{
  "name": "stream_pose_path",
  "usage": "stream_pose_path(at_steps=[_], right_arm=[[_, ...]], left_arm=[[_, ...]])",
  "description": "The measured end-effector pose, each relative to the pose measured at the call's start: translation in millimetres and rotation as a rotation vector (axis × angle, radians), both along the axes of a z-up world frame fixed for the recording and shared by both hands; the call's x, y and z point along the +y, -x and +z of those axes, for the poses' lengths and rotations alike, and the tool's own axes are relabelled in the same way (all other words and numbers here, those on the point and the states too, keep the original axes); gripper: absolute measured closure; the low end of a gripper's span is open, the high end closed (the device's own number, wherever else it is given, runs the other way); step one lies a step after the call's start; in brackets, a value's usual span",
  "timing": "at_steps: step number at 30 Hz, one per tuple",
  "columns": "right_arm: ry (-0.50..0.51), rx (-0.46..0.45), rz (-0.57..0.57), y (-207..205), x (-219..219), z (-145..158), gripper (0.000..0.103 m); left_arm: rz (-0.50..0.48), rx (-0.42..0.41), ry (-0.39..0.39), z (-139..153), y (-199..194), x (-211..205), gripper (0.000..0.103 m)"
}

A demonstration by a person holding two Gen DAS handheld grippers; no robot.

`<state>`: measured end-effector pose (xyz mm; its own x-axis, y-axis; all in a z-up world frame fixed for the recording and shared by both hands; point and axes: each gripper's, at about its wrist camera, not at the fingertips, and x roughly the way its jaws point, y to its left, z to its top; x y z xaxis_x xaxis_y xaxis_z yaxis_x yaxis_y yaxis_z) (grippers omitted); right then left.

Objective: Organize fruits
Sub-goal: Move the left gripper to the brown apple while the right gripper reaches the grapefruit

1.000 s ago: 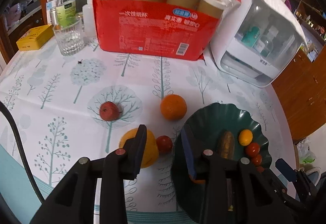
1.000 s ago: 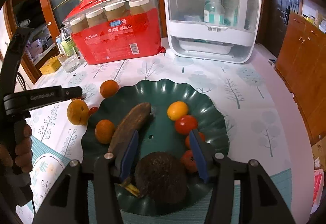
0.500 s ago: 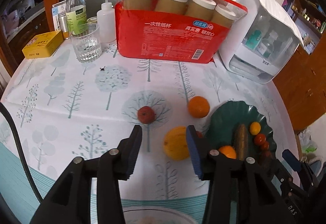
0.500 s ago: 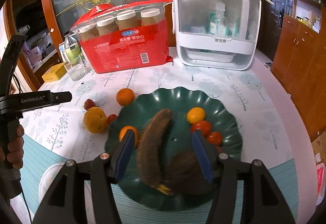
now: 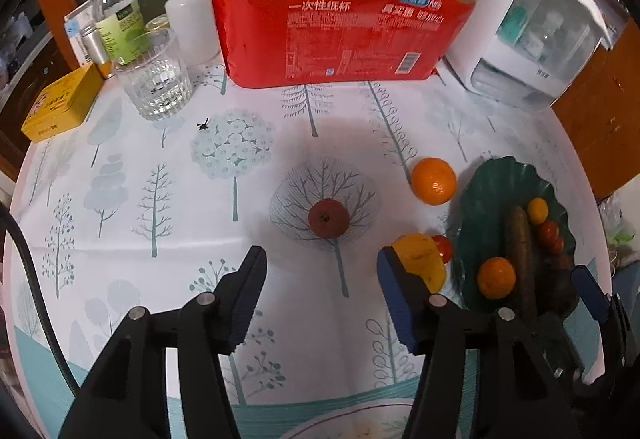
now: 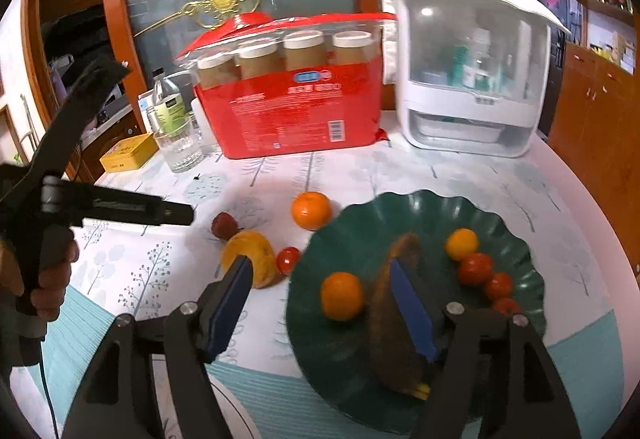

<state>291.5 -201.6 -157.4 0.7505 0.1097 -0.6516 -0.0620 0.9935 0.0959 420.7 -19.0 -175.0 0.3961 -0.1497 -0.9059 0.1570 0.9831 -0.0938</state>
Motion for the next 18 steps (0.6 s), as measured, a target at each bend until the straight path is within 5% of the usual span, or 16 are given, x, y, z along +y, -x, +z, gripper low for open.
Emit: stream_pose_path(at_steps=[18], right_arm=[[0.157,0.004,0.142,-34.4,80.1,-36.4,0.029]], left_arm=[[-0.037,0.131,-0.059,-39.0,-63.1,-10.5,0.047]])
